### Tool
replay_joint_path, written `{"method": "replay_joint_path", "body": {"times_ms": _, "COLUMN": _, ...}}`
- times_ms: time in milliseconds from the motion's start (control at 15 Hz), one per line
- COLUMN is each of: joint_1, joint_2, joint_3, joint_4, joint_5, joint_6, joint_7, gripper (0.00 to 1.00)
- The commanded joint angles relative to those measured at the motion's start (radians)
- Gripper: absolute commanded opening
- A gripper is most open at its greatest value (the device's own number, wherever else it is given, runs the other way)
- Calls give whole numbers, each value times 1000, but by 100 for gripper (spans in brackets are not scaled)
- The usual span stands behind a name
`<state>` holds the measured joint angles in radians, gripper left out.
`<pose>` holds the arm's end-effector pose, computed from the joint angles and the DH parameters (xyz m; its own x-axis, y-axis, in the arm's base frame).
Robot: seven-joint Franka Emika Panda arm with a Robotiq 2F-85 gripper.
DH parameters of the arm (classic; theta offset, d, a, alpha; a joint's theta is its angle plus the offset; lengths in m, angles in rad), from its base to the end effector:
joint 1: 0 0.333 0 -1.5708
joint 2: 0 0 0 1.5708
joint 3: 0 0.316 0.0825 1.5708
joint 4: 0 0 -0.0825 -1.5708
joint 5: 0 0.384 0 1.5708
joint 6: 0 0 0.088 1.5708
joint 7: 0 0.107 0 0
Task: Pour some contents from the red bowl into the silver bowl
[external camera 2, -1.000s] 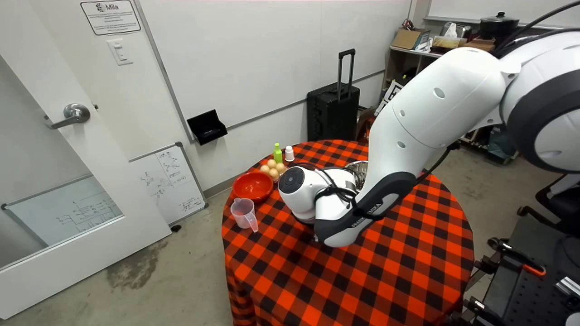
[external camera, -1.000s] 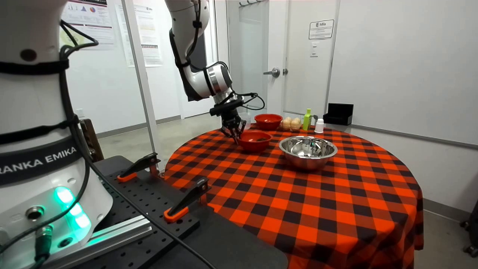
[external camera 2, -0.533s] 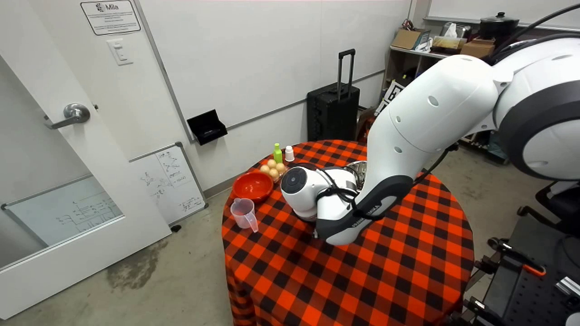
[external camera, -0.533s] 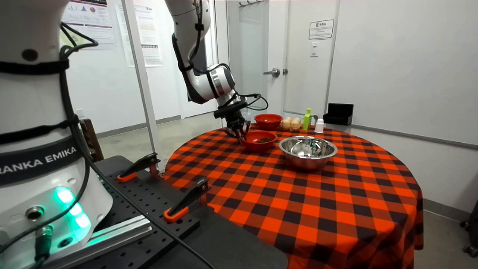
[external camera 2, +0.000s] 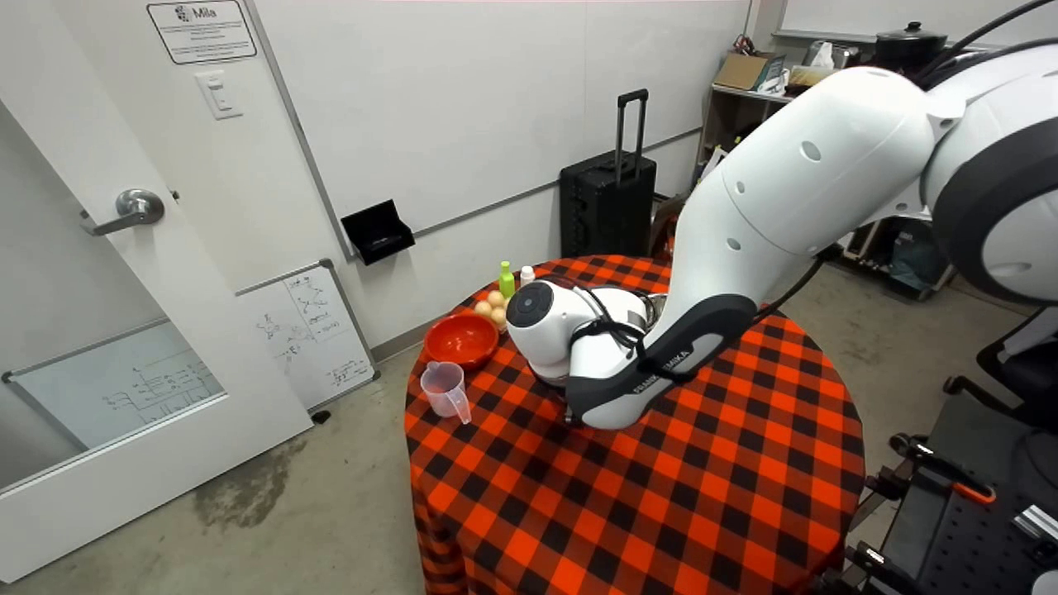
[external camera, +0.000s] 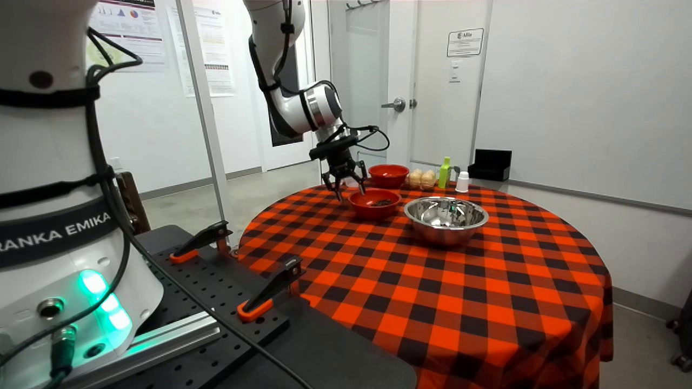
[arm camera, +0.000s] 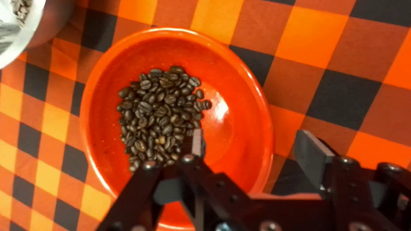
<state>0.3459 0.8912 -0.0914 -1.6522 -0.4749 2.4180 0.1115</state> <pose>0.6356 0.1675 0.0818 0.8549 0.4946 -0.1569 0.5169 -0.7855 0.3403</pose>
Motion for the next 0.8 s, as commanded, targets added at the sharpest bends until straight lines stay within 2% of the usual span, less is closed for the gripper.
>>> {"method": "replay_joint_path", "body": {"times_ms": 0, "joint_1": -79, "joint_2": -149, "joint_3": 69, "joint_4": -69, "joint_5": 115, "joint_6": -54, "joint_7": -37, "gripper": 99}}
{"method": "replay_joint_path", "body": {"times_ms": 267, "joint_1": -216, "joint_2": -305, "joint_3": 196, "joint_4": -112, "joint_5": 336, "joint_6": -170, "joint_7": -185, "gripper": 100}}
{"method": "replay_joint_path", "body": {"times_ms": 467, "joint_1": -308, "joint_2": -418, "joint_3": 265, "joint_4": -146, "joint_5": 513, "joint_6": -295, "joint_7": -307, "gripper": 100}}
{"method": "replay_joint_path", "body": {"times_ms": 600, "joint_1": -342, "joint_2": -493, "joint_3": 271, "joint_4": -179, "joint_5": 607, "joint_6": -372, "joint_7": -345, "gripper": 100}}
{"method": "replay_joint_path", "body": {"times_ms": 733, "joint_1": -356, "joint_2": -568, "joint_3": 255, "joint_4": -219, "joint_5": 656, "joint_6": -437, "joint_7": -356, "gripper": 100}}
